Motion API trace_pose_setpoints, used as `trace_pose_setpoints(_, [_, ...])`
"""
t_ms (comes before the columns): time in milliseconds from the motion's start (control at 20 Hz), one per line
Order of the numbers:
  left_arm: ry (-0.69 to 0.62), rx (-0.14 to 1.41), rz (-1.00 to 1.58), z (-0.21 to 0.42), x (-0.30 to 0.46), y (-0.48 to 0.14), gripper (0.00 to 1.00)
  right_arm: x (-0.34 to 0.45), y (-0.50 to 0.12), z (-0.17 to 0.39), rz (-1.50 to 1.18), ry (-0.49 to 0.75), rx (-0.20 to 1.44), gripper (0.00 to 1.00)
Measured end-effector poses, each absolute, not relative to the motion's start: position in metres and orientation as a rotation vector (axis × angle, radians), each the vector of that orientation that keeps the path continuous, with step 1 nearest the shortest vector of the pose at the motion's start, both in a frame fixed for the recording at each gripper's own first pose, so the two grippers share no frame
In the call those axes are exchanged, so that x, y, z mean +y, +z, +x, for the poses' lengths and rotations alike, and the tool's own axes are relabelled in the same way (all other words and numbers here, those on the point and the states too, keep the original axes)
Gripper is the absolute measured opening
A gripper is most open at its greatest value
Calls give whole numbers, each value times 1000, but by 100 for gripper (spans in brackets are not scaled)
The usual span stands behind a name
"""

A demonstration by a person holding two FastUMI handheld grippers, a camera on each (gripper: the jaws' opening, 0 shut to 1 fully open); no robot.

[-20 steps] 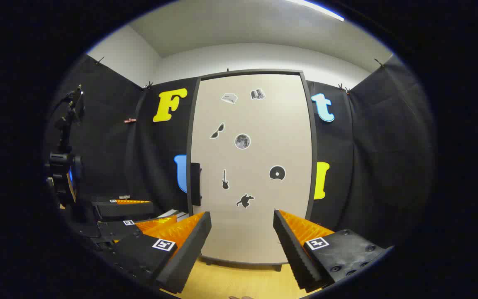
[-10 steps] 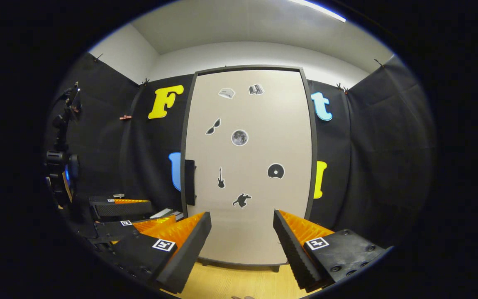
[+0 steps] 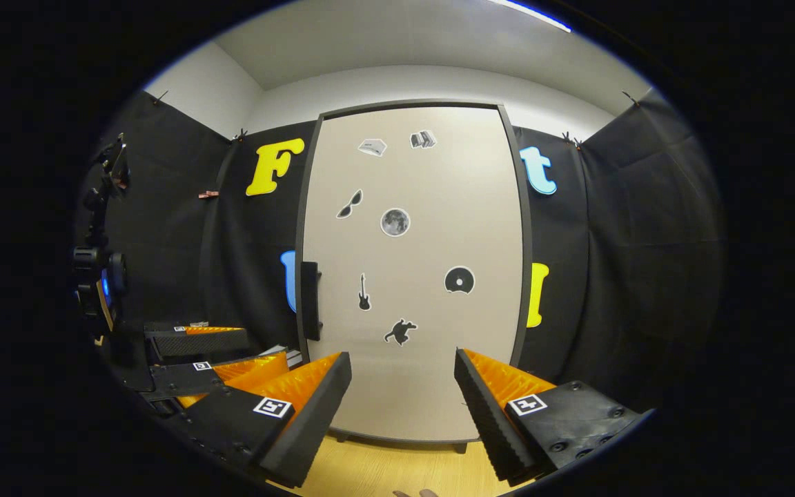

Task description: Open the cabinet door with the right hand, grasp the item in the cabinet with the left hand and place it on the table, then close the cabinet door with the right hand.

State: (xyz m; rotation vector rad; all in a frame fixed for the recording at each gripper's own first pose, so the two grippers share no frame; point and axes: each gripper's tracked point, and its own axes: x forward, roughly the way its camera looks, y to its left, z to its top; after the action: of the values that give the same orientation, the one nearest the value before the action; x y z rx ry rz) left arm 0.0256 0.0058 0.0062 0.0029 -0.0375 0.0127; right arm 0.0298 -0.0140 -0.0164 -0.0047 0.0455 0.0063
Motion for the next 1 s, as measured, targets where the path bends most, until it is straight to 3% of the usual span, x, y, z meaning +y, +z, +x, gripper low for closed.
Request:
trace_pose_setpoints(500, [35, -57, -17, 21, 24, 7, 98, 1, -17, 44, 4, 38, 48, 98])
trace_pose_setpoints(1000, [97, -27, 10, -16, 78, -4, 98, 67, -19, 74, 45, 119, 63, 98])
